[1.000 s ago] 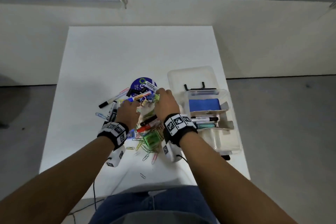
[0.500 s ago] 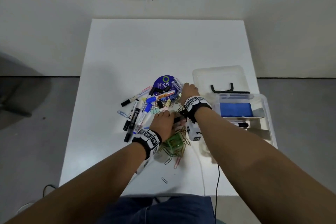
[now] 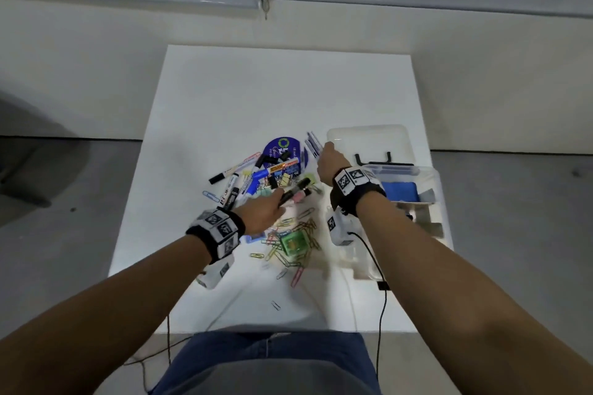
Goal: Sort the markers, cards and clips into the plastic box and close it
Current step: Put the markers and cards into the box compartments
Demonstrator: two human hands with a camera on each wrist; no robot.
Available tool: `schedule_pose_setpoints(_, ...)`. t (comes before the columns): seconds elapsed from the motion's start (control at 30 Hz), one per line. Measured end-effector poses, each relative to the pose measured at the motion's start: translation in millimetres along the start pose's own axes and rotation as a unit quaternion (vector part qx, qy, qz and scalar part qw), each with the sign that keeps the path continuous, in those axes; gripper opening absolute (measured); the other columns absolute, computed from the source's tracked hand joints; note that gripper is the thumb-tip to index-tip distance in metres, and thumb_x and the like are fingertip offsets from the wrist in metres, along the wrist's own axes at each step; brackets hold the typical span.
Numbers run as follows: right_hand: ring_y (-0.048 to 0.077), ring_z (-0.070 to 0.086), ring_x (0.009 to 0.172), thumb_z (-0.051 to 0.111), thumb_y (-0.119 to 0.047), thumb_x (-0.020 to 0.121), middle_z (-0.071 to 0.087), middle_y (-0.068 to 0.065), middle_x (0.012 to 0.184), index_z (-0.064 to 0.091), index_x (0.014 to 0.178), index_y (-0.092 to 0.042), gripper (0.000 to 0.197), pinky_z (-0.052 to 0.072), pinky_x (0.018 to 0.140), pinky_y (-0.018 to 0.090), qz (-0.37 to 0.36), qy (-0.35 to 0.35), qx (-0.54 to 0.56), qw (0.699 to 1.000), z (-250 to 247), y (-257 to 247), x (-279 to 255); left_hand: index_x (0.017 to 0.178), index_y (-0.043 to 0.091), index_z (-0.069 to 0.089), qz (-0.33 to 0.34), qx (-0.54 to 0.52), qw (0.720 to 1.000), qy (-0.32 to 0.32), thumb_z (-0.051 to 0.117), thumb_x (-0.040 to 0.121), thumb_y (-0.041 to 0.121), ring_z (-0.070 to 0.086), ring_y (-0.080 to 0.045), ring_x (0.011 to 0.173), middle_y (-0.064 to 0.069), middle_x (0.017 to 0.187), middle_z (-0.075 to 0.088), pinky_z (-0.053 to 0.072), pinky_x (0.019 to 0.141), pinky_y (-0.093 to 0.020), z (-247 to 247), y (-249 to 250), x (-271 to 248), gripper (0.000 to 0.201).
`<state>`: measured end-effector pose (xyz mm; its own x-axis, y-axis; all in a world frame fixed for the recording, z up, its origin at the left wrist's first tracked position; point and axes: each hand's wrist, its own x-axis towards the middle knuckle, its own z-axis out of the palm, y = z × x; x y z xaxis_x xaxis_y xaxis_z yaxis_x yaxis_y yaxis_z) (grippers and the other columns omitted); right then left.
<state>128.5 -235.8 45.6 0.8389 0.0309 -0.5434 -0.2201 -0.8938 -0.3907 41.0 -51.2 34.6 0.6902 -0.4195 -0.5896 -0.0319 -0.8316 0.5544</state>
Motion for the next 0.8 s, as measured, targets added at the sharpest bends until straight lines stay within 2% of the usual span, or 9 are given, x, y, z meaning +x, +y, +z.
schedule_pose_setpoints(0.07,0.038,0.06,0.107,0.045,-0.008,0.096,0.059,0.024,0.12,0.04,0.123,-0.001,0.028,0.046,0.079,0.037,-0.071,0.005,0.017,0.997,-33,10,-30,0.123,0.013,0.033,0.022,-0.045,0.998,0.029,0.036,0.103,0.026,0.045,-0.015,0.053,-0.006,0.075,0.053,0.04,0.047,-0.026,-6,16,-8,0.024)
schedule_pose_setpoints(0.13,0.037,0.064,0.098,0.044,-0.015,0.098,0.063,0.02,0.11,0.048,0.114,-0.005,0.019,0.051,0.081,0.041,-0.115,0.015,0.023,0.993,-63,30,-61,0.129,0.017,0.032,0.044,-0.073,0.994,0.064,0.036,0.103,0.029,0.053,-0.019,0.063,-0.009,0.084,0.06,0.046,0.056,-0.034,-10,38,-9,0.029)
schedule_pose_setpoints(0.23,0.034,0.062,0.095,0.046,-0.017,0.098,0.063,0.014,0.104,0.056,0.111,-0.009,0.018,0.048,0.078,0.037,-0.115,0.055,-0.025,0.992,-98,70,-101,0.113,0.015,0.039,0.072,-0.082,0.987,0.12,0.039,0.103,0.028,0.046,-0.017,0.061,-0.001,0.077,0.05,0.037,0.053,-0.03,-10,75,1,0.017)
schedule_pose_setpoints(0.3,0.032,0.061,0.098,0.047,-0.014,0.096,0.062,0.012,0.11,0.058,0.113,-0.011,0.02,0.044,0.076,0.032,-0.083,0.053,-0.095,0.991,-111,100,-124,0.105,0.01,0.041,0.089,-0.072,0.983,0.142,0.041,0.102,0.026,0.043,-0.016,0.06,0.0,0.075,0.046,0.033,0.054,-0.031,-9,97,6,0.016)
schedule_pose_setpoints(0.47,0.029,0.061,0.111,0.047,-0.007,0.092,0.061,0.009,0.125,0.058,0.123,-0.018,0.035,0.048,0.086,0.034,-0.03,-0.045,-0.259,0.964,-85,151,-135,0.108,0.008,0.042,0.102,-0.025,0.988,0.112,0.04,0.102,0.028,0.046,-0.019,0.06,-0.004,0.074,0.05,0.033,0.056,-0.034,-1,128,14,0.021)
schedule_pose_setpoints(0.53,0.029,0.062,0.109,0.049,-0.008,0.092,0.063,0.007,0.123,0.058,0.125,-0.024,0.039,0.051,0.088,0.036,-0.06,-0.051,-0.24,0.968,-62,157,-125,0.111,0.008,0.041,0.107,0.012,0.99,0.093,0.04,0.102,0.028,0.049,-0.021,0.063,-0.003,0.077,0.05,0.033,0.054,-0.033,4,139,17,0.021)
schedule_pose_setpoints(0.63,0.027,0.063,0.108,0.054,-0.02,0.093,0.067,0.005,0.12,0.063,0.12,-0.023,0.028,0.051,0.094,0.04,-0.086,-0.05,-0.125,0.987,-44,165,-118,0.113,0.01,0.042,0.108,0.073,0.99,0.061,0.042,0.102,0.028,0.051,-0.02,0.068,-0.004,0.084,0.051,0.035,0.054,-0.031,9,153,23,0.021)
schedule_pose_setpoints(0.7,0.027,0.065,0.101,0.053,-0.022,0.092,0.07,0.005,0.11,0.068,0.109,-0.021,0.023,0.053,0.09,0.039,-0.062,0.021,-0.038,0.997,-46,179,-120,0.112,0.01,0.044,0.106,0.105,0.988,0.048,0.043,0.101,0.028,0.052,-0.022,0.072,-0.005,0.086,0.052,0.035,0.058,-0.032,11,160,25,0.02)
schedule_pose_setpoints(0.8,0.033,0.056,0.101,0.053,-0.011,0.087,0.06,0.013,0.108,0.063,0.107,-0.012,0.022,0.051,0.083,0.039,-0.008,0.232,-0.018,0.973,-46,202,-127,0.114,0.012,0.046,0.11,0.15,0.982,0.028,0.044,0.101,0.027,0.05,-0.021,0.073,-0.004,0.088,0.053,0.033,0.057,-0.029,18,169,32,0.021)
